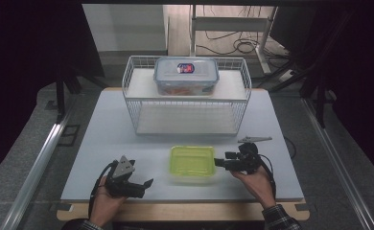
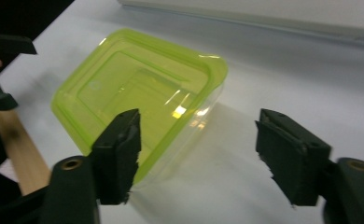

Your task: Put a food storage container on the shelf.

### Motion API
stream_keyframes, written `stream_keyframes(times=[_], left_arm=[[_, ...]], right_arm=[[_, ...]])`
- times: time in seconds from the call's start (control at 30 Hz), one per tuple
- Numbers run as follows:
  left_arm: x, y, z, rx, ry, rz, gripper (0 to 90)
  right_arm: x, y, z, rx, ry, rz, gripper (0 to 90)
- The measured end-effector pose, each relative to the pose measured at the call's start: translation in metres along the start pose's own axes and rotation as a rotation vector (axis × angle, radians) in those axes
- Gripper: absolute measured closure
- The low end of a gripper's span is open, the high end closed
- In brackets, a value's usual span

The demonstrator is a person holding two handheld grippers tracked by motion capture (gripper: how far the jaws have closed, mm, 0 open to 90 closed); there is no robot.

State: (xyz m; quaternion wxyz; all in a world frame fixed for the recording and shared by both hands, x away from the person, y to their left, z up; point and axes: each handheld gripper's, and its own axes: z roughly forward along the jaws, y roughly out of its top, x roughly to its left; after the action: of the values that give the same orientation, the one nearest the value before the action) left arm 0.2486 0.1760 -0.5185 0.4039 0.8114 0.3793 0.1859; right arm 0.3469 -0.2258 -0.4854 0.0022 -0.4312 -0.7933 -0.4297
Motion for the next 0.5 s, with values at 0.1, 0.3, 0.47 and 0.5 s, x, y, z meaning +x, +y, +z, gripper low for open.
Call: stream_keyframes(times=[0.1, 0.3, 0.47, 0.5], left_arm=[[0.0, 0.0, 0.0, 0.002, 0.0, 0.003, 5.4], [-0.001, 0.0, 0.001, 0.002, 0.0, 0.003, 5.4], [-0.001, 0.0, 0.001, 0.005, 0.0, 0.004, 5.4], [-0.001, 0.0, 0.001, 0.005, 0.0, 0.005, 5.4]], right_arm=[[-0.002, 0.002, 0.007, 0.029, 0.034, 0.042, 40.5], [-0.008, 0.004, 0.02, 0.076, 0.086, 0.117, 52.2], [-0.016, 0.004, 0.03, 0.105, 0.136, 0.187, 63.9], [-0.016, 0.004, 0.03, 0.105, 0.136, 0.187, 63.9]])
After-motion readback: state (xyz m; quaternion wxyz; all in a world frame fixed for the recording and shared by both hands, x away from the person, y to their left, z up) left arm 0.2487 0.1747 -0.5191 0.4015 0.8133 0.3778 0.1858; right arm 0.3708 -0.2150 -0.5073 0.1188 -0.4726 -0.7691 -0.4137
